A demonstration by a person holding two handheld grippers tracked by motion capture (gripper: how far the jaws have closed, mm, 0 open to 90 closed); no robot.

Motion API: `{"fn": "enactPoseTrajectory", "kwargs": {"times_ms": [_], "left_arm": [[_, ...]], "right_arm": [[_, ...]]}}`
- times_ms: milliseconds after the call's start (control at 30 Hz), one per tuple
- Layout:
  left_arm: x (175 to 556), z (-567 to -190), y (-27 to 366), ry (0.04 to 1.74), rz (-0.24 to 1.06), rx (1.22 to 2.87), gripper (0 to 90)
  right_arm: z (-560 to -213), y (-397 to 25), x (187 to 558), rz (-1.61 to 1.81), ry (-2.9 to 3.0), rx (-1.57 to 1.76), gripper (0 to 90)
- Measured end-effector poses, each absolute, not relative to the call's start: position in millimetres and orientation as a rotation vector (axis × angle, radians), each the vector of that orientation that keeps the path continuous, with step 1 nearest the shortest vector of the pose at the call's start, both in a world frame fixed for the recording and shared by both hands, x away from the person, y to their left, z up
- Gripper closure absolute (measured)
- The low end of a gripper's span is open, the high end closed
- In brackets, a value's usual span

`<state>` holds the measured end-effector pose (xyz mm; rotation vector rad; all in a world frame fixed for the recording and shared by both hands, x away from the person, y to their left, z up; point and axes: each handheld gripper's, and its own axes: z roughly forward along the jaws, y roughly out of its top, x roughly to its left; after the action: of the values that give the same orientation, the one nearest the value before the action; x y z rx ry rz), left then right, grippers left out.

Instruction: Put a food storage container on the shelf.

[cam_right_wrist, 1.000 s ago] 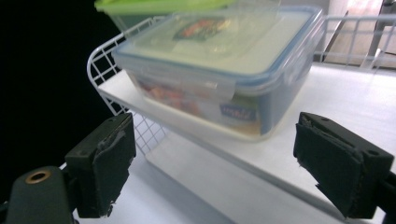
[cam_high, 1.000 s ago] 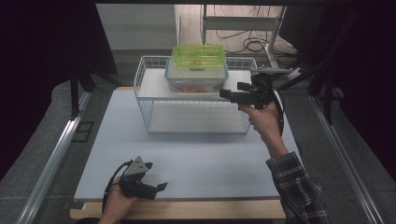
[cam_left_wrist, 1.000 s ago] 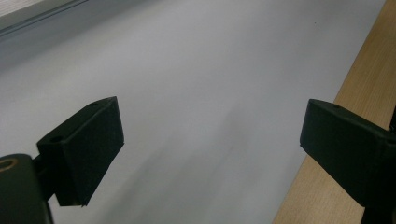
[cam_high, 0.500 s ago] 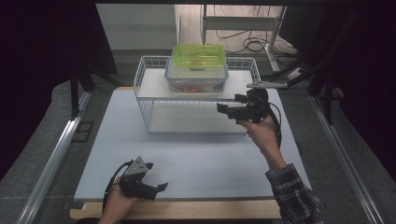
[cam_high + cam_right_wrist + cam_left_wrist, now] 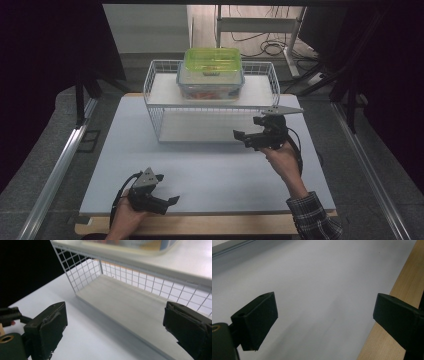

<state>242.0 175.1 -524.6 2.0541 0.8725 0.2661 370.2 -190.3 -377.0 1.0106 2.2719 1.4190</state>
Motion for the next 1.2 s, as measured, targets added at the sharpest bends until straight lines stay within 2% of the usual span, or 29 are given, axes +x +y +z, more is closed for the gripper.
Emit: {"fn": "enactPoseTrajectory", "kwargs": {"times_ms": [1200], "left_arm": [[244, -526, 176, 0.880, 0.230, 2.032, 3.0]], "right_arm": [[-442, -212, 316, 1.295, 2.297, 0.999, 2.4]]}}
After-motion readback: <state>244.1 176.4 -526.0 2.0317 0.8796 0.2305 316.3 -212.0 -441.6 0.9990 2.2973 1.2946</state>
